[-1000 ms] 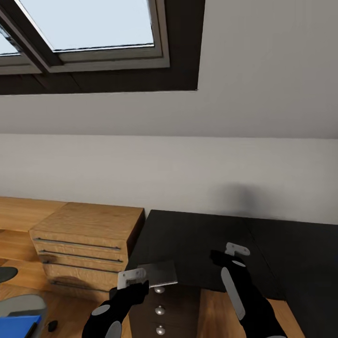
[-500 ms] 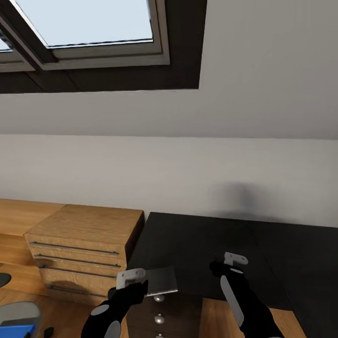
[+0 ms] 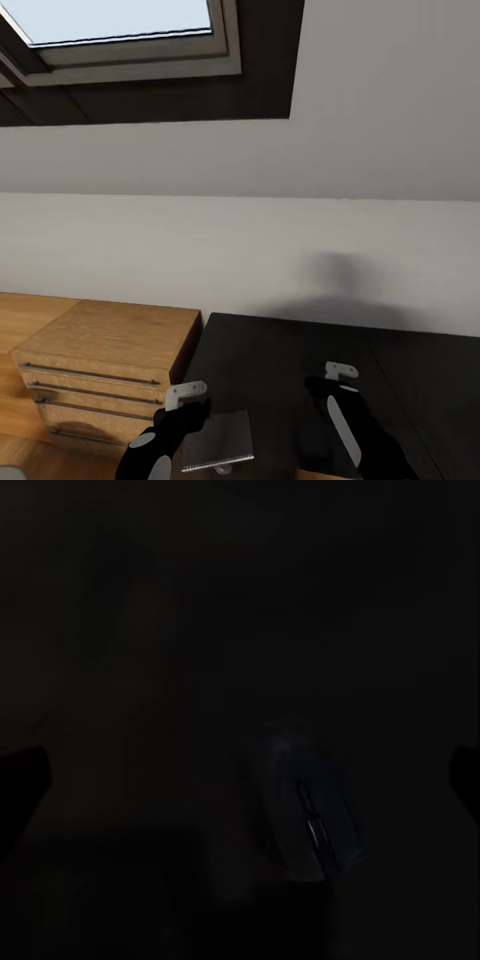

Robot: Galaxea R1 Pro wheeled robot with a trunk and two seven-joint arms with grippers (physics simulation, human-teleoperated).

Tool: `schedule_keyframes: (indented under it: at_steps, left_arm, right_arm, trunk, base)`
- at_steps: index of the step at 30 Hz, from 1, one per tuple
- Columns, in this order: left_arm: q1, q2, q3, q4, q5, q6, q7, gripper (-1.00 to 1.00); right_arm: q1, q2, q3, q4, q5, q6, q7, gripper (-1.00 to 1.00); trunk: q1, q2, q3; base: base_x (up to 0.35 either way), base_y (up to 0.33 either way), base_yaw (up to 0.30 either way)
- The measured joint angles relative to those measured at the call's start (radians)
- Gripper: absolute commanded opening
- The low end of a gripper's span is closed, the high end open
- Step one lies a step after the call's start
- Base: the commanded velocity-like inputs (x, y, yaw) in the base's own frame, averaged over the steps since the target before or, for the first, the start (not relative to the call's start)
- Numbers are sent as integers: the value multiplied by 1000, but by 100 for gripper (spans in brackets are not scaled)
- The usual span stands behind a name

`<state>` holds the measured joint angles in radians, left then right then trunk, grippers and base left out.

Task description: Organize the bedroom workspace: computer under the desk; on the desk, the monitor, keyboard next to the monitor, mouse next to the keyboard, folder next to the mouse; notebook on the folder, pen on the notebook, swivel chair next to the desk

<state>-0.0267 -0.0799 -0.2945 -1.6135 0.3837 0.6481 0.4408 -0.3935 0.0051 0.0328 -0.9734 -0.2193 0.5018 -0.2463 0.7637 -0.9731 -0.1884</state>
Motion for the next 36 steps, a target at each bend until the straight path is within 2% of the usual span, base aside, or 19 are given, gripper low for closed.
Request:
schedule_keyframes:
  at_steps: [5, 9, 15, 21, 26, 29, 32, 33, 36]
  left_arm:
    - [0, 0, 2, -1, 0, 0, -1, 100]
    - [0, 0, 2, -3, 0, 0, -1, 100]
    - [0, 0, -2, -4, 1, -1, -1, 100]
    - [0, -1, -2, -4, 2, -1, -1, 100]
    - [0, 0, -2, -4, 2, -1, -1, 100]
    - [0, -1, -4, -4, 2, -1, -1, 100]
    - [0, -2, -7, -4, 2, -1, -1, 100]
    - [0, -4, -8, -4, 2, -2, -1, 100]
    - [0, -6, -8, -4, 2, -1, -1, 100]
  right_arm:
    - [-1, -9, -1, 27, -1, 0, 6, 100]
    - [-32, -21, -2, 109, -1, -6, 12, 100]
    - [-101, -31, -2, 264, 0, -72, 47, 100]
    - [-128, -32, -1, 338, 6, -139, 56, 100]
    - [-139, -32, 0, 397, 82, -197, 71, 100]
    - [-160, -32, 0, 455, 99, -247, 87, 100]
    - [-224, -32, 0, 593, 109, -322, 97, 100]
    - [-267, -32, 0, 673, 114, -365, 100, 100]
    - [-284, -32, 0, 705, 115, -380, 101, 100]
  trunk:
    - [0, 0, 0]
    - [0, 0, 0]
    - [1, 0, 0]
    - [0, 0, 0]
    - [0, 0, 0]
    - [0, 0, 0]
    - [1, 0, 0]
    - [1, 0, 0]
    - [1, 0, 0]
  base:
    - [117, 0, 0]
    - [14, 0, 0]
    - [1, 0, 0]
    - [0, 0, 0]
    - [0, 0, 0]
    - [0, 0, 0]
    - [0, 0, 0]
    - [0, 0, 0]
    - [0, 0, 0]
